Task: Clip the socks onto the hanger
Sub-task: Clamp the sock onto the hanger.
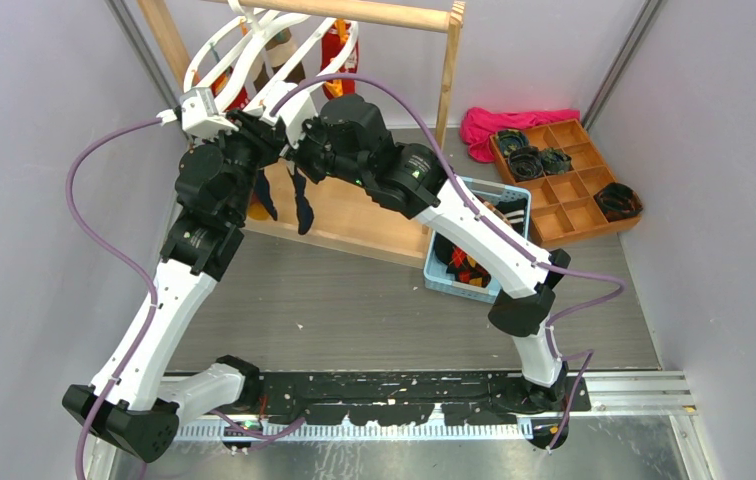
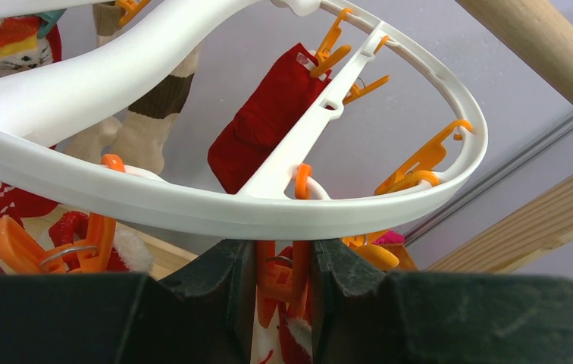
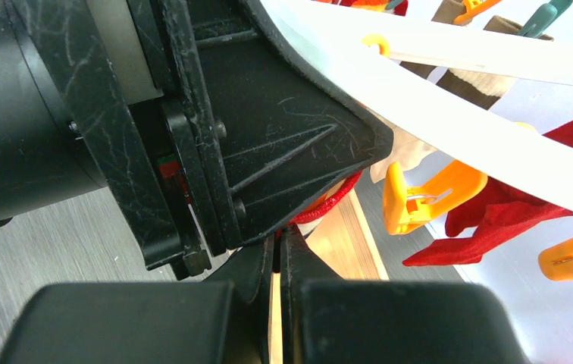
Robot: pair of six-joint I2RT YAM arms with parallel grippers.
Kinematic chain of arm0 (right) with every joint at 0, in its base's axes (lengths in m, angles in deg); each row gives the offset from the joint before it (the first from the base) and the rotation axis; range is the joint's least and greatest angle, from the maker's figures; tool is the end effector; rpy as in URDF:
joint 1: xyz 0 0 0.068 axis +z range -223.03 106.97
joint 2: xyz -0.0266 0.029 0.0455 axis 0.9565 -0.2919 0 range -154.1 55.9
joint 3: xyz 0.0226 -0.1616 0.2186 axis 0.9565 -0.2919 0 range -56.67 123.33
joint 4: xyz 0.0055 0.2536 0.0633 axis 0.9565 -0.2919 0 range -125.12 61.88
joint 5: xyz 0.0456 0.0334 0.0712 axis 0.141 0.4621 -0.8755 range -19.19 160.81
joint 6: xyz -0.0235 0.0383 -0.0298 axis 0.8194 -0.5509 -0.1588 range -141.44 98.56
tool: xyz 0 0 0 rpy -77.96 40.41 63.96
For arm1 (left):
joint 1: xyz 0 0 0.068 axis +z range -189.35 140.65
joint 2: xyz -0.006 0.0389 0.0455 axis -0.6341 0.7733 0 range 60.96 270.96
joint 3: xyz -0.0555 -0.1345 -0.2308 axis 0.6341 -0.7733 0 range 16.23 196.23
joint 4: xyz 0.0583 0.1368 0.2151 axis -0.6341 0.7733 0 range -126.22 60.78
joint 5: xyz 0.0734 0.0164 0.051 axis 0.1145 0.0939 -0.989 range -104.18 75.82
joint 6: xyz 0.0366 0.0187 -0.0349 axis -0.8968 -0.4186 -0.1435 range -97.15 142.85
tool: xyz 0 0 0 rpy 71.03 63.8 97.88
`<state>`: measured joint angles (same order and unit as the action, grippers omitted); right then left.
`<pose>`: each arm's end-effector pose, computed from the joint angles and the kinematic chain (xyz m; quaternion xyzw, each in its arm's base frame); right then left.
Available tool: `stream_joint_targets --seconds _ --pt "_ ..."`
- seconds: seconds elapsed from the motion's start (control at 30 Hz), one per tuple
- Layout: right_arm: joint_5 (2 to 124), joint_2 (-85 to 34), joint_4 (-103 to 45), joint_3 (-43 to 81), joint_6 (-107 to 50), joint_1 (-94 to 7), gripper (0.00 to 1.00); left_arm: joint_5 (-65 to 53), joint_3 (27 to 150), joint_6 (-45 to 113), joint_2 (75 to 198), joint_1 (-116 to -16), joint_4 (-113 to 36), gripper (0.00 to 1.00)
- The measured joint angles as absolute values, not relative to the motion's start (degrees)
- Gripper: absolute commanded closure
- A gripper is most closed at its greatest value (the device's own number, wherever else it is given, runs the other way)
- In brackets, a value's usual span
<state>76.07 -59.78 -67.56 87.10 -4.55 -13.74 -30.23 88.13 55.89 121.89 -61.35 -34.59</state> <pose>0.2222 0.3677 0.4981 -0.4538 0.6261 0.1959 0.6030 0.2148 -0.0761 0.4675 -0.1676 0.6276 -0.2686 0.7112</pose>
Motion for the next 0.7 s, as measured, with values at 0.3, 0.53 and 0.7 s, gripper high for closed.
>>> stream_joint_targets --seconds 0.3,0.53,0.7 --pt "76.1 -59.8 -67.4 87.1 -4.6 -13.7 0.99 -30.0 88.1 56.1 121.9 -61.3 -34.6 0.74" --pt "76.7 -59.8 -67.1 86.5 -4.3 -13.7 0.99 -30.1 88.1 57.2 121.6 -60.8 -33.6 0.47" --pt "77.0 -59.8 -67.0 86.2 -4.2 -13.8 0.99 -30.3 88.1 57.4 121.2 -60.5 -32.8 0.43"
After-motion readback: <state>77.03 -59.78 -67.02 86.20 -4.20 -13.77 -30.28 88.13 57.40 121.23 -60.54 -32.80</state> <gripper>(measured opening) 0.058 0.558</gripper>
